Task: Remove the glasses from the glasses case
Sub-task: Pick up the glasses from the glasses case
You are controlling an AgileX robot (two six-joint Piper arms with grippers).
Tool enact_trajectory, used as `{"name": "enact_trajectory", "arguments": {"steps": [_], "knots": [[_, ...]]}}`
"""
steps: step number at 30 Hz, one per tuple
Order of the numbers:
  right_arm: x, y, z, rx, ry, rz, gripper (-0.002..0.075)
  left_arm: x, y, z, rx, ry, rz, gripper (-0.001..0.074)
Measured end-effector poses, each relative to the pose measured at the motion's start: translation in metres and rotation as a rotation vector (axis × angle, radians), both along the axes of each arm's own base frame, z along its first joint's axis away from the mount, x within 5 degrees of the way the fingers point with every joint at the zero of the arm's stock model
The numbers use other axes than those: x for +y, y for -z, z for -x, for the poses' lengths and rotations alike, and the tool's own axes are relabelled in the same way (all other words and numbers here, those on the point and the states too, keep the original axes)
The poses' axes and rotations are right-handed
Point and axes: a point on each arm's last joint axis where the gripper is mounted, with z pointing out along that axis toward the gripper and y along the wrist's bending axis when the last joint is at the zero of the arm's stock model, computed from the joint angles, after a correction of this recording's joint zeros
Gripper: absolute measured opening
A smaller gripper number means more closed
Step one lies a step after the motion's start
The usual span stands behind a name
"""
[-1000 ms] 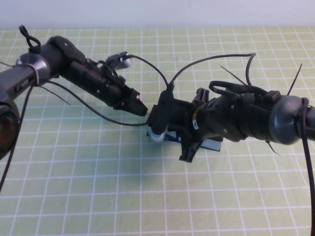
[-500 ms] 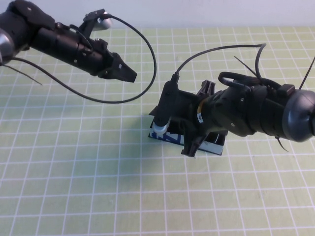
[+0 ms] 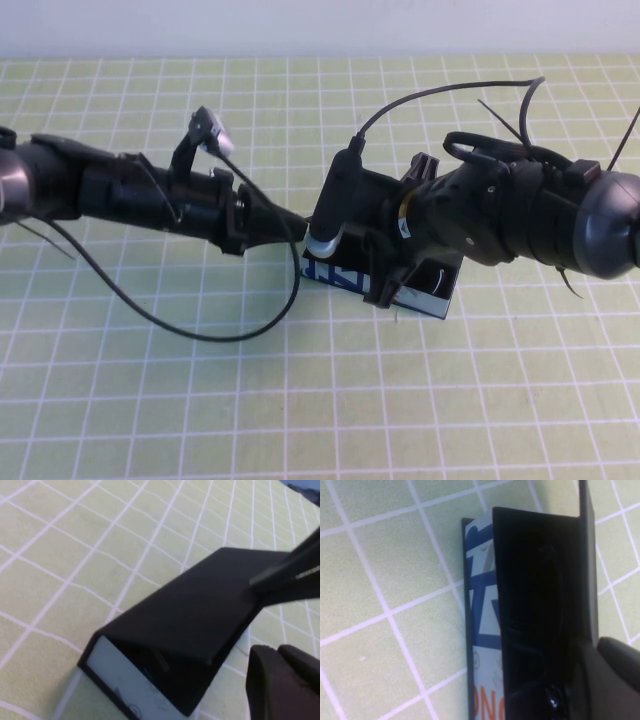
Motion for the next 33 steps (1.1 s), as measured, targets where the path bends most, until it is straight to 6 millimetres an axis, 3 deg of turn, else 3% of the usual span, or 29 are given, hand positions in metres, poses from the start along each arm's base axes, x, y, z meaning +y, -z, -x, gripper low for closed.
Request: {"name": "enact_trajectory", "arguments": {"steps": [8,18,33], "knots": [[0.0,0.0,0.0,0.003,0.003,-0.002,-0.0001,-0.002,0.015,0.002,-0.048,-0.005,0.028,-0.0004],[0.0,0.0,0.0,0.002,0.004,-0.002,-0.0001,-0.028,0.039,0.004,-0.079,0.011,-0.026,-0.0004],[0.0,0.0,0.0,0.015,0.024,-0.021,-0.0001,-0.026,0.044,-0.006,-0.12,-0.07,-0.031,-0.0004]]}}
